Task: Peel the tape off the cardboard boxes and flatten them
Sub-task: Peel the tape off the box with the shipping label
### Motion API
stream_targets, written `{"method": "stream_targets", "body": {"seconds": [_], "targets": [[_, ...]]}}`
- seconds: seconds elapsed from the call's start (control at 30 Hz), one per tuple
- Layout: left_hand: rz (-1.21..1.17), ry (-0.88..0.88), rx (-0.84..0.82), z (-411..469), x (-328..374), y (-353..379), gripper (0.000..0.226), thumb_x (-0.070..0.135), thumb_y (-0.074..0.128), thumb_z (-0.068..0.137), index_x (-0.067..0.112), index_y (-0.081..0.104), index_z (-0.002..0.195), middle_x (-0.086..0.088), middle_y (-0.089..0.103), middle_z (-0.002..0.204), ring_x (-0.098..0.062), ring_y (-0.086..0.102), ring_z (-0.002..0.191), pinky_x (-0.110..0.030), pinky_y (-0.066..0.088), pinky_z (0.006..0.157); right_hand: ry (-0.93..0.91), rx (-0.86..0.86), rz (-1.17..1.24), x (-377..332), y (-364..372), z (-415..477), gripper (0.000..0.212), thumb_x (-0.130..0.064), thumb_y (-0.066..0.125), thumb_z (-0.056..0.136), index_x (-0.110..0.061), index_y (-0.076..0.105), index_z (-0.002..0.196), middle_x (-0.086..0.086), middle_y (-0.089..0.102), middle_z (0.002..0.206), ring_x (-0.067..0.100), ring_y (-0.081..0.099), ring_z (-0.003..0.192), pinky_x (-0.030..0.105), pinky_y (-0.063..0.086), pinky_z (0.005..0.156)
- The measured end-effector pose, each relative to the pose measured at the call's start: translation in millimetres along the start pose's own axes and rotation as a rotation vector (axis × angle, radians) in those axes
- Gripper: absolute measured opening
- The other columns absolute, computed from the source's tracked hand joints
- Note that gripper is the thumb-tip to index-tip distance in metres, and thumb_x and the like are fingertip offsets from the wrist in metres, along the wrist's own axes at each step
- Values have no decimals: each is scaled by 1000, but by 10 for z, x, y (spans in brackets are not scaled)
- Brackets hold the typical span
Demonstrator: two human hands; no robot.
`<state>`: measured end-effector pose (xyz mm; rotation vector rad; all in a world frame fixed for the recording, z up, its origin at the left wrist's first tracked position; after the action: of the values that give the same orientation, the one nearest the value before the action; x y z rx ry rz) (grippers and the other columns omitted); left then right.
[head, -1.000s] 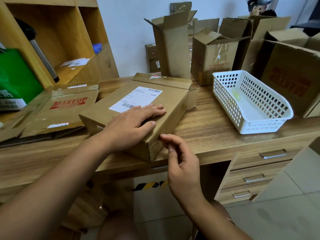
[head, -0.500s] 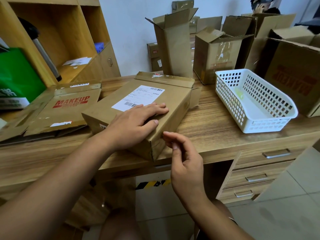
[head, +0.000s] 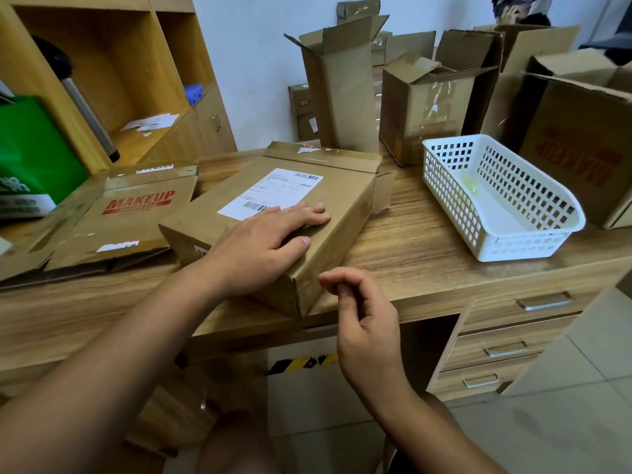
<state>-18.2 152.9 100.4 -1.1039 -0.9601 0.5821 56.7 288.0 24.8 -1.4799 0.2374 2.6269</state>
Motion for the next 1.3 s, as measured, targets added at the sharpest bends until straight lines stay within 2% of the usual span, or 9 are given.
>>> {"method": "stream_targets", "body": {"seconds": [0.13,0.23,0.4,0.57,0.77,1.0,1.13,1.2,1.3], "targets": [[-6,6,0,3,-9,5,59,56,27,84,52,43,142,41,29,150,13,21,143,-39,22,122,-18,25,-7,10,-8,-16,34,4,47,98,-12,67,121,-8,68,126,14,61,125,33,49,105],[-1,13,1,9,-4,8,58,53,29,86,50,43,142,39,30,151,15,20,142,-37,19,123,-39,6,-39,-3,36,-65,35,4,47,98,-10,67,123,-7,67,132,10,59,129,29,46,107],[-5,13,3,5,-6,11,62,57,26,84,49,43,143,39,30,151,14,21,143,-38,20,123,-47,11,-72,-17,17,-89,36,5,48,97,-10,69,121,-7,69,126,9,61,124,24,47,104],[2,-2,0,-1,-9,-2,57,55,29,86,53,42,142,42,29,150,12,22,143,-39,23,122,-25,26,-85,-62,-14,-6,27,1,54,98,-17,67,115,-6,69,111,10,65,109,19,51,89],[14,-5,-7,9,-11,6,59,55,28,87,51,41,144,41,28,151,10,21,144,-40,21,122,-20,15,-207,-8,52,57,32,-5,57,101,-12,66,131,-6,62,121,9,60,117,29,52,97],[13,-7,6,1,-7,-3,54,46,34,90,51,43,143,41,30,150,11,22,143,-38,25,120,-102,50,-267,-75,86,-31,31,-3,62,97,-7,69,126,-3,62,117,5,60,113,14,48,94],[15,-12,10,-5,2,-12,54,48,34,89,52,42,142,42,29,149,8,25,143,-41,28,118,-128,43,-259,-96,54,48,20,-5,66,96,-8,73,115,-2,66,110,9,65,105,27,58,85],[6,-14,16,-8,5,-19,54,47,34,89,52,43,142,42,30,149,8,25,143,-42,28,118,-166,28,-283,-118,42,125,14,-6,68,96,-7,73,108,-1,67,104,12,66,100,35,58,80],[8,-17,17,-8,4,-19,55,49,33,88,52,43,142,42,30,149,7,25,144,-44,30,117,-264,14,-366,-192,45,198,6,-7,70,94,-5,72,99,0,66,96,15,65,93,38,56,78]]}}
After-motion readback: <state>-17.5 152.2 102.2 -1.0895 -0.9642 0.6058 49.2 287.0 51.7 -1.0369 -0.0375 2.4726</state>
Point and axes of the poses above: each hand's wrist, its own z-axis towards the middle knuckle, its own y-axis out of the palm, x = y × z, the point moved 9 cm from there along z, towards the middle knuckle
